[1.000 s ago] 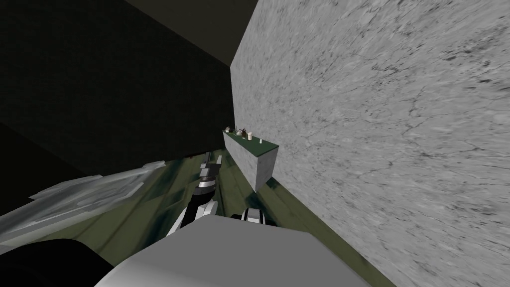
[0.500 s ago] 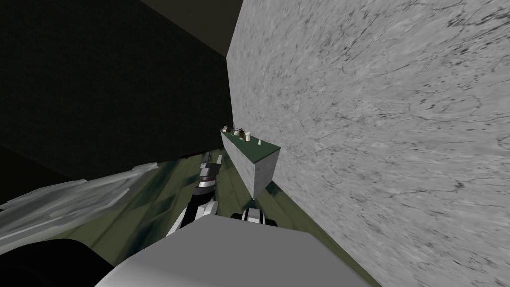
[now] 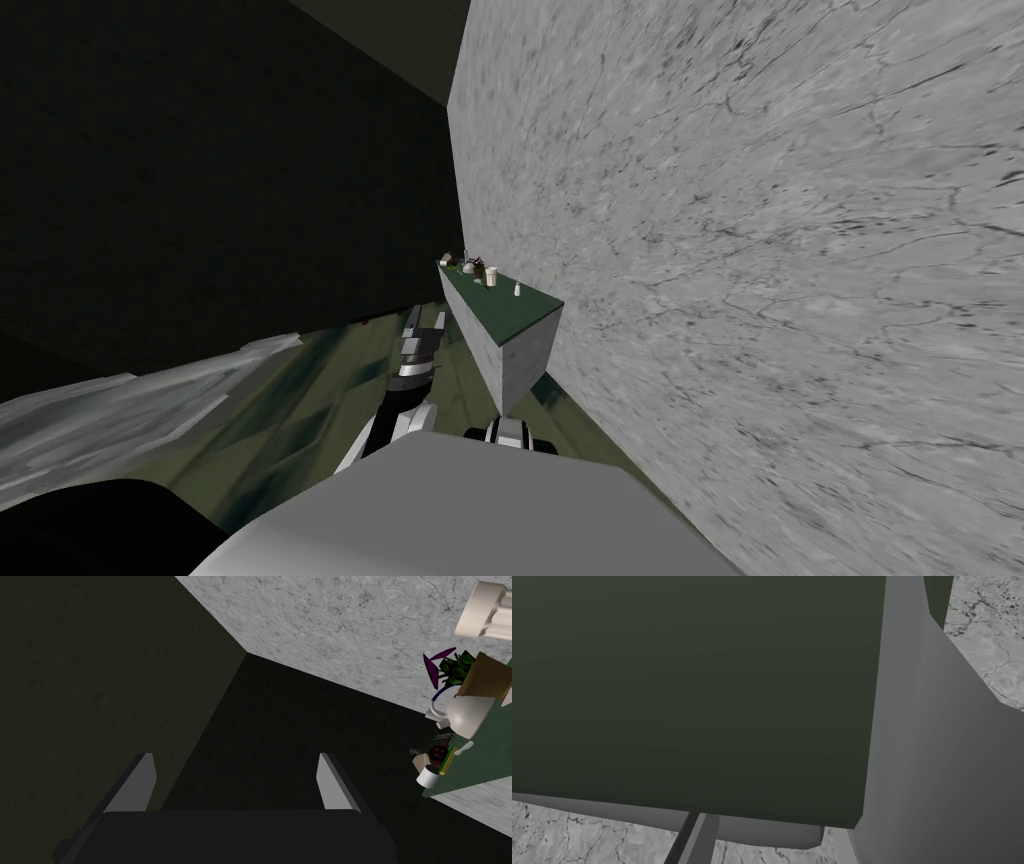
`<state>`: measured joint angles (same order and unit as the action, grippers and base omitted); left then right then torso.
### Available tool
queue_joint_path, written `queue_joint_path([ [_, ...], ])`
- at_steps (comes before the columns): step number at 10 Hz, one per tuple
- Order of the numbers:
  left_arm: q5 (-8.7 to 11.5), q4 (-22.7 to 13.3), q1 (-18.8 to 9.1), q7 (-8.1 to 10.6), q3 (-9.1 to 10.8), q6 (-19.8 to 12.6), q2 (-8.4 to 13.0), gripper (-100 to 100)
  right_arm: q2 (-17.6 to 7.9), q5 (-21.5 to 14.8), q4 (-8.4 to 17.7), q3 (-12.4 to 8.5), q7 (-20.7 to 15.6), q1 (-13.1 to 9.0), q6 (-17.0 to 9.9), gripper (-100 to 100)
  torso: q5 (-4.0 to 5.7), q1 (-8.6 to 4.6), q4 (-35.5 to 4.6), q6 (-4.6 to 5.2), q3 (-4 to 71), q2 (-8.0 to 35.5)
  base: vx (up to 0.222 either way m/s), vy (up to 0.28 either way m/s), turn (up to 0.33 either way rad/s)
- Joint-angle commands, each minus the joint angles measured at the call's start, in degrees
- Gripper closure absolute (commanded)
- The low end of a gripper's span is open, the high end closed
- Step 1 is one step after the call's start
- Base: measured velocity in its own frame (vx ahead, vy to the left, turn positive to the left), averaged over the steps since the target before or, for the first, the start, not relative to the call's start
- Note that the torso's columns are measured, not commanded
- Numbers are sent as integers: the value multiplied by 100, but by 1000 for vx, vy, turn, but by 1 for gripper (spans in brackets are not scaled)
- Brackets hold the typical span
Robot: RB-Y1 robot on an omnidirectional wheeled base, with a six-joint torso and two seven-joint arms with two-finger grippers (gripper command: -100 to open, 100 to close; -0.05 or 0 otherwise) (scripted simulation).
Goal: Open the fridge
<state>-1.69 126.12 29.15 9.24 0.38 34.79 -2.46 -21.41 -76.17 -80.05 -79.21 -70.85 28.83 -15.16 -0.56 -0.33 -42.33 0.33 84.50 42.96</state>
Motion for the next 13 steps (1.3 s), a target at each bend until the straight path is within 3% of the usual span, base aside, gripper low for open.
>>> queue_joint_path([
  [1, 0, 0, 0, 0, 0, 0, 0, 0, -182, 409, 145, -19, -222, 187, -13, -100, -5, -12, 2, 11, 4, -9, 184, -12, 4],
  [5, 0, 0, -2, 0, -2, 0, -2, 0, -568, 818, 478, -49, -203, 548, 178, -100, 48, 43, -2, -21, -9, -40, 51, 45, -55],
  [9, 0, 0, -1, 0, -1, 0, -1, 0, -954, 1226, 811, -78, -183, 909, 370, -100, 3, 47, 19, -29, 42, -80, 66, 34, -33],
  [10, 0, 0, -2, 0, -1, 0, -1, 0, -813, 1323, 710, 49, -263, 896, 269, -100, -14, 56, 18, -23, 39, -61, 0, 0, 0],
  [11, 0, 0, -2, 0, -1, 0, -1, 0, -808, 1336, 725, 59, -257, 895, 281, 0, 2, 68, 12, -24, 23, -52, 0, 0, 0],
  [13, 0, 0, -2, 0, -1, 0, -1, 0, -790, 1336, 738, 71, -258, 886, 283, 0, 25, 68, 10, -31, 18, -68, 0, 0, 0],
])
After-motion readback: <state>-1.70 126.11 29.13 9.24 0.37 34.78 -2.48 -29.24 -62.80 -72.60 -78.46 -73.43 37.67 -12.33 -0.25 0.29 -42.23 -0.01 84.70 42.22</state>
